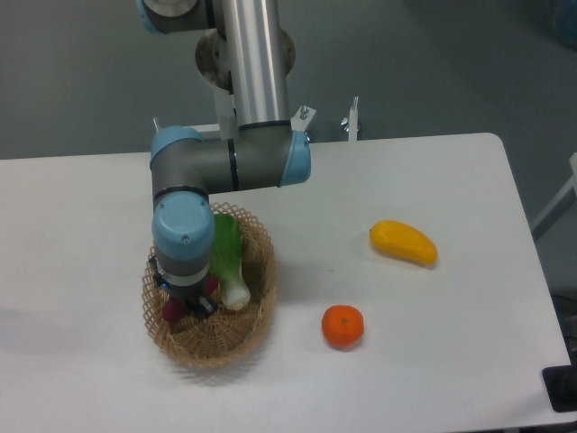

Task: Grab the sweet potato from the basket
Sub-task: 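Lower the gripper into the basket and close on the purple sweet potato, then lift the sweet potato out of the basket and carry it beside the yellow fruit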

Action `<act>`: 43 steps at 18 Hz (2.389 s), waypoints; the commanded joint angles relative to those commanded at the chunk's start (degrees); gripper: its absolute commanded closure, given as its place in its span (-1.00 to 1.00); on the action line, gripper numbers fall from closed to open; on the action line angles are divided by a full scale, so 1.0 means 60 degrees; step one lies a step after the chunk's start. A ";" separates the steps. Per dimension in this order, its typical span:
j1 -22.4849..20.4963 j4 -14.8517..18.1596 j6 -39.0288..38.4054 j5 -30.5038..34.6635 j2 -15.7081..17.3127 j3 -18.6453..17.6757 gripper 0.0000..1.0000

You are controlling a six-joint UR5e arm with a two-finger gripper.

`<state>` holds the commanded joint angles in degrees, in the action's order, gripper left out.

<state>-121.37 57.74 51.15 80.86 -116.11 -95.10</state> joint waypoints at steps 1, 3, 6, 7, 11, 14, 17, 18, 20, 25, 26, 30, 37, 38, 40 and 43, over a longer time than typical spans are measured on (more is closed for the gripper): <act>-0.0058 -0.0015 0.0029 0.0000 0.0059 0.0000 0.95; -0.0263 -0.0015 0.0146 -0.0015 0.0219 0.0058 0.95; -0.0630 -0.0044 0.0190 -0.0044 0.0323 0.0335 0.95; -0.0746 -0.0044 0.0190 -0.0044 0.0323 0.0453 0.95; -0.1186 0.0000 0.0190 0.0029 0.0323 0.1068 0.95; -0.1610 0.0029 0.0350 0.0131 0.0396 0.1172 0.95; -0.1802 0.0103 0.0820 0.0978 0.0498 0.1158 0.95; -0.1904 0.0103 0.0864 0.1083 0.0499 0.1143 0.95; -0.2182 0.0117 0.1082 0.1098 0.0528 0.1143 0.95; -0.3119 0.0117 0.2647 0.1098 0.0689 0.1070 0.95; -0.3324 0.0146 0.3043 0.1098 0.0689 0.1069 0.94; -0.4115 0.0220 0.4158 0.1098 0.0675 0.1128 0.94; -0.4848 0.0556 0.5433 0.1288 0.0645 0.1187 0.94; -0.4864 0.0571 0.5551 0.1390 0.0645 0.1187 0.95; -0.4966 0.0615 0.5727 0.1509 0.0616 0.1230 0.96; -0.4995 0.0630 0.5815 0.1509 0.0572 0.1304 0.96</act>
<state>-151.35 61.52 86.04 89.91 -112.67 -87.28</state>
